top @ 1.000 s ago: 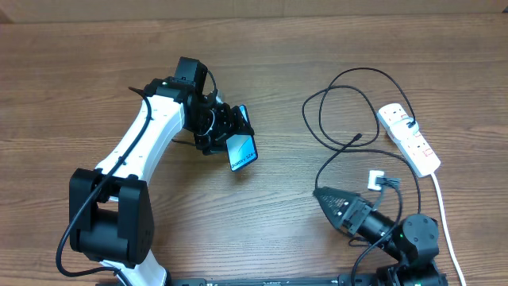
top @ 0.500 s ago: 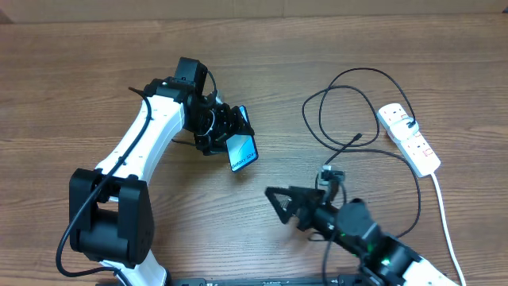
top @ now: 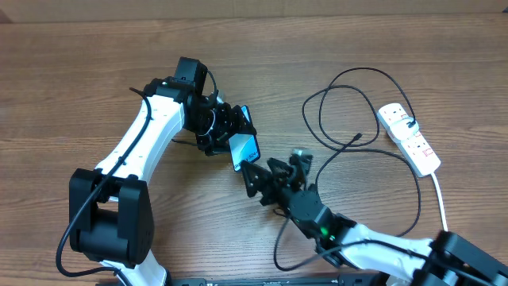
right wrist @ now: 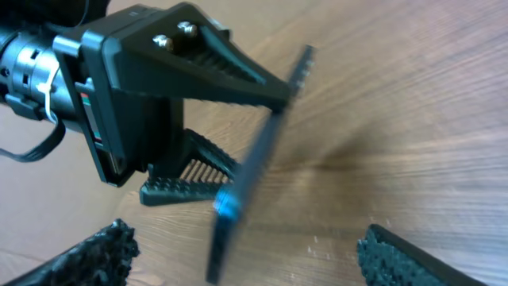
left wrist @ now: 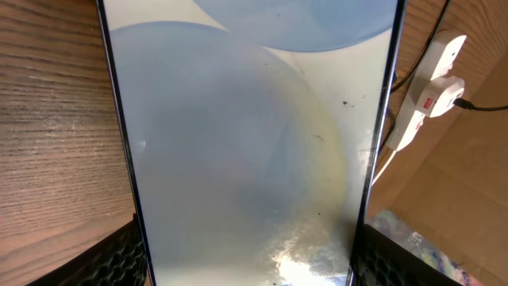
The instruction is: Plug charger to phone and switch on socket
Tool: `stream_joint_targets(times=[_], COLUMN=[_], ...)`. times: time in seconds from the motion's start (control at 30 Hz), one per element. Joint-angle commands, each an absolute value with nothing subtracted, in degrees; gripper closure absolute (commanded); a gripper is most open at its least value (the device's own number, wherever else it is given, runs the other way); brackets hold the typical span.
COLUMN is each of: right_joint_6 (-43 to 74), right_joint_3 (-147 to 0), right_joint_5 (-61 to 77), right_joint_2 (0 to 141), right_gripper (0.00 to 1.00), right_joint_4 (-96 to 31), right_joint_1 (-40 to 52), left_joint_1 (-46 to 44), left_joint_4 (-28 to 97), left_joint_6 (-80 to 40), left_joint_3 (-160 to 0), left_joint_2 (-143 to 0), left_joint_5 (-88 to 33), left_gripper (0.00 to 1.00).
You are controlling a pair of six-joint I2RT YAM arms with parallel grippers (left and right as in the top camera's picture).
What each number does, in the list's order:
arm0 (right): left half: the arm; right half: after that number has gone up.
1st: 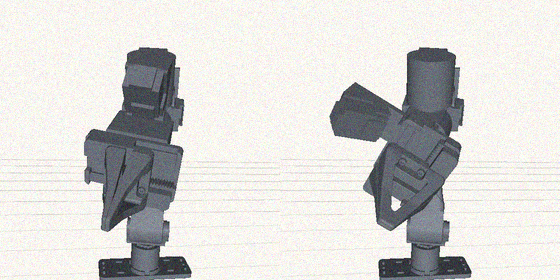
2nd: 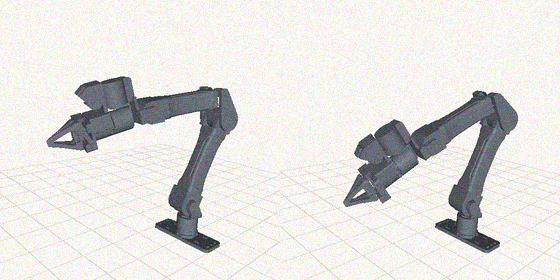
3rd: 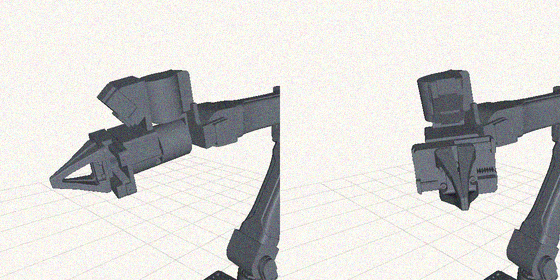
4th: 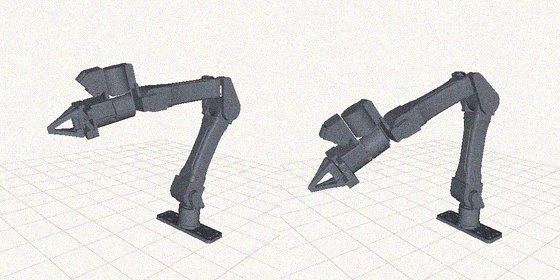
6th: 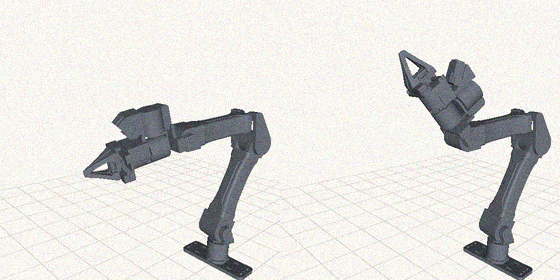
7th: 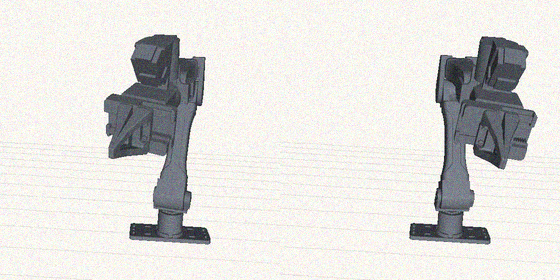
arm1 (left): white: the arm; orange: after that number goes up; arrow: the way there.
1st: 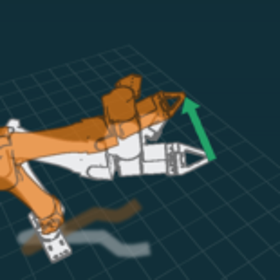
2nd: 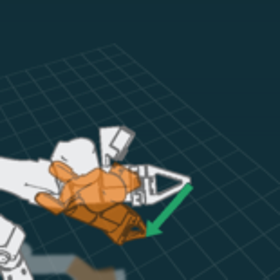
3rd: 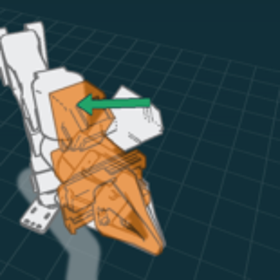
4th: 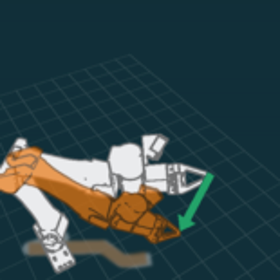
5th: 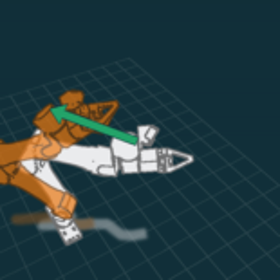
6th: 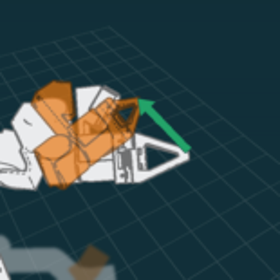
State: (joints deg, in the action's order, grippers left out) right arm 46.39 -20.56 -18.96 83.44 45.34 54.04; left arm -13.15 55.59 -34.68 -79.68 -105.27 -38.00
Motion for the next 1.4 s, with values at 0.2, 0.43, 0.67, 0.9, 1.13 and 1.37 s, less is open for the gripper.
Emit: stream_joint_targets(times=[0.2,0.43,0.67,0.9,1.13,1.37], right_joint_6=[43.38,43.42,43.46,48.16,53.95,54.04], right_joint_3=[-30.06,-30.30,-30.41,-30.41,-30.89,-34.22], right_joint_5=[-21.87,-23.18,-23.16,-23.88,-24.47,-24.45], right_joint_2=[89.34,89.49,89.52,90.24,93.08,94.59], right_gripper=[0.22,0.28,0.32,0.32,0.32,0.37], right_joint_4=[44.34,43.20,43.20,43.20,43.64,43.57], right_joint_1=[54.26,54.26,54.26,54.26,54.26,54.26], left_joint_1=[-13.52,-13.52,-13.52,-13.52,-13.52,-13.52], left_joint_4=[55.46,55.46,55.44,55.44,55.44,55.42], left_joint_6=[-35.99,-36.01,-36.03,-36.45,-36.45,-36.45], left_joint_3=[-81.49,-81.49,-81.49,-81.49,-81.49,-81.49], left_joint_2=[-105.62,-105.62,-105.62,-105.62,-105.62,-105.62], left_joint_5=[-40.51,-40.51,-40.51,-40.53,-40.53,-40.51], left_gripper=[0.50,0.50,0.50,0.50,0.50,0.50])
